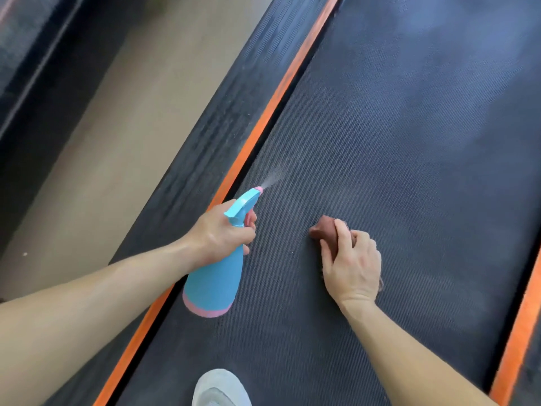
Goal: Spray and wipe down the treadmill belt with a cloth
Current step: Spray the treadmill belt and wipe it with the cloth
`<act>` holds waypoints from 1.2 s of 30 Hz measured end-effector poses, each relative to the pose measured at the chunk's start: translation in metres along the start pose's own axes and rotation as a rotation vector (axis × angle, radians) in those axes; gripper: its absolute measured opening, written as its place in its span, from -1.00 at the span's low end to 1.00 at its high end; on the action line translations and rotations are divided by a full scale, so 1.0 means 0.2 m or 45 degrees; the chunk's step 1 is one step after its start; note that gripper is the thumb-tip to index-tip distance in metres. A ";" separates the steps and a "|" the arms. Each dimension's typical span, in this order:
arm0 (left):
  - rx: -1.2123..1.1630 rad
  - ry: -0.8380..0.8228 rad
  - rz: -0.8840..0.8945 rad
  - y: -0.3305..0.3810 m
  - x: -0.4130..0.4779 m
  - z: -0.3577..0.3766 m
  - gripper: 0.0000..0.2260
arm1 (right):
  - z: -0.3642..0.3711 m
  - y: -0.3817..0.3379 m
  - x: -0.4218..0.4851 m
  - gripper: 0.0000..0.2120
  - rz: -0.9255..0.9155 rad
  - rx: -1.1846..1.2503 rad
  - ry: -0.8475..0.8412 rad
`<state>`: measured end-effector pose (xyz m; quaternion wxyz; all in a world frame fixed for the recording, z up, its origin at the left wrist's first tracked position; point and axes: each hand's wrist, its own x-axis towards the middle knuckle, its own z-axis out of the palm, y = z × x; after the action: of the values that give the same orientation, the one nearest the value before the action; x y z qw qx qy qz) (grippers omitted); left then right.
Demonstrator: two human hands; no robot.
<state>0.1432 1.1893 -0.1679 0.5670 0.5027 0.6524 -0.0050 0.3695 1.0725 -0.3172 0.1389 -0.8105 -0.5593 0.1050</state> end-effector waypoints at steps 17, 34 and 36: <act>-0.021 0.117 -0.058 -0.21 -0.05 -0.13 -0.42 | 0.12 -0.46 0.97 -0.57 -0.069 0.057 0.112; -0.066 0.158 -0.069 -0.21 -0.14 -0.14 -0.38 | 0.13 -0.52 0.73 -0.61 -0.340 -0.009 0.020; -0.082 0.154 -0.084 -0.20 -0.16 -0.15 -0.38 | 0.09 -0.46 0.40 -0.62 -0.617 -0.041 -0.092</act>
<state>0.0898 1.1646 -0.1560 0.5420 0.4618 0.7015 0.0276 0.3115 1.1806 -0.3030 0.1272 -0.6504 -0.7436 0.0886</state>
